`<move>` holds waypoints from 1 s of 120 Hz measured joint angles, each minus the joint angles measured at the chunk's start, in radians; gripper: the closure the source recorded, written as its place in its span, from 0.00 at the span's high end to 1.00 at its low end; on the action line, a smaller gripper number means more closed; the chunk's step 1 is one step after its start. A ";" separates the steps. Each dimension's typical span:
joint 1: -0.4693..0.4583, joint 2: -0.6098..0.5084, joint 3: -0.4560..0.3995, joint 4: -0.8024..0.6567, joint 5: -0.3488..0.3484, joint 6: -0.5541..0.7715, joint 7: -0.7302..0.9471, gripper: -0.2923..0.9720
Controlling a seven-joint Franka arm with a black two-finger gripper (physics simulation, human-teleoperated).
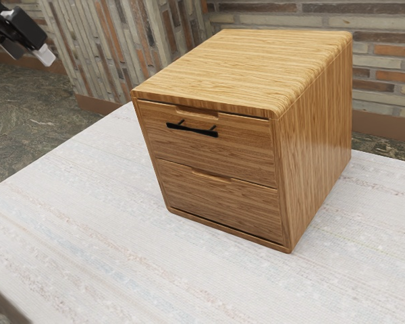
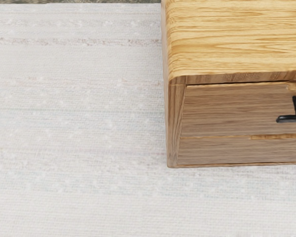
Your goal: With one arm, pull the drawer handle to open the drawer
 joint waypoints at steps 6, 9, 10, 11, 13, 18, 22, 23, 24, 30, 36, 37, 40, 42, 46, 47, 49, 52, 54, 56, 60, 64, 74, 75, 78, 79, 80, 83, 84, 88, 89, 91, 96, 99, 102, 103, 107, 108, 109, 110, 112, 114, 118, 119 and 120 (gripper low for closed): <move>-0.005 -0.006 -0.004 0.020 0.005 -0.013 0.000 0.75; -0.002 -0.009 -0.011 0.024 0.006 -0.023 -0.001 0.75; -0.001 -0.010 -0.014 0.026 0.006 -0.028 -0.001 0.75; 0.001 -0.012 -0.019 0.027 0.005 -0.033 -0.001 0.75; 0.003 -0.016 -0.028 0.028 0.004 -0.046 -0.001 0.75; -0.006 -0.020 -0.037 0.030 0.001 -0.075 0.001 0.75; -0.007 -0.017 -0.038 0.030 0.000 -0.093 0.016 0.75; -0.005 -0.015 -0.038 0.030 -0.001 -0.097 0.023 0.75; -0.003 -0.012 -0.038 0.030 -0.002 -0.100 0.030 0.75; 0.006 0.005 -0.046 0.029 -0.003 -0.119 0.092 0.75; 0.001 0.015 -0.050 0.024 -0.001 -0.134 0.152 0.75; 0.000 0.016 -0.050 0.023 -0.001 -0.136 0.162 0.75; -0.002 0.016 -0.052 0.015 -0.001 -0.142 0.193 0.75; 0.000 0.016 -0.056 0.009 -0.002 -0.146 0.214 0.75; -0.001 0.015 -0.060 -0.011 -0.009 -0.153 0.255 0.75; -0.002 0.014 -0.061 -0.019 -0.011 -0.153 0.265 0.75; -0.004 0.009 -0.062 -0.041 -0.013 -0.152 0.284 0.75; -0.011 -0.002 -0.064 -0.077 -0.016 -0.146 0.312 0.75; -0.016 -0.009 -0.065 -0.102 -0.017 -0.142 0.329 0.75; -0.023 -0.017 -0.066 -0.126 -0.019 -0.137 0.347 0.75; -0.035 -0.026 -0.068 -0.178 -0.022 -0.124 0.380 0.75; -0.044 -0.032 -0.074 -0.219 -0.026 -0.106 0.411 0.75; -0.049 -0.037 -0.152 -0.251 0.000 -0.057 0.486 0.75; -0.049 -0.037 -0.162 -0.253 0.006 -0.050 0.493 0.75; -0.056 -0.037 -0.189 -0.256 0.025 -0.032 0.516 0.75; -0.059 -0.036 -0.197 -0.257 0.031 -0.026 0.524 0.75; -0.062 -0.036 -0.204 -0.257 0.037 -0.020 0.531 0.75; -0.068 -0.035 -0.222 -0.260 0.054 -0.003 0.554 0.75; -0.070 -0.034 -0.227 -0.261 0.058 0.002 0.562 0.75; -0.068 -0.031 -0.248 -0.264 0.081 0.024 0.593 0.75; -0.065 -0.031 -0.256 -0.265 0.087 0.030 0.601 0.75; -0.060 -0.030 -0.274 -0.266 0.101 0.041 0.616 0.75; -0.066 -0.025 -0.304 -0.266 0.129 0.069 0.653 0.75; -0.071 -0.018 -0.314 -0.266 0.142 0.085 0.674 0.75; -0.074 -0.011 -0.321 -0.266 0.152 0.099 0.694 0.75; -0.074 -0.010 -0.323 -0.266 0.155 0.104 0.701 0.75; -0.070 -0.004 -0.334 -0.266 0.166 0.120 0.726 0.75; -0.068 -0.003 -0.337 -0.266 0.169 0.123 0.732 0.75; -0.066 -0.001 -0.341 -0.265 0.172 0.127 0.739 0.75; -0.064 0.000 -0.345 -0.265 0.175 0.130 0.745 0.75; -0.062 0.004 -0.352 -0.264 0.182 0.137 0.757 0.75; -0.063 0.008 -0.357 -0.263 0.187 0.142 0.769 0.75; -0.066 0.013 -0.363 -0.263 0.196 0.153 0.792 0.75; -0.067 0.014 -0.364 -0.264 0.198 0.155 0.798 0.75; -0.067 0.015 -0.365 -0.265 0.200 0.157 0.803 0.75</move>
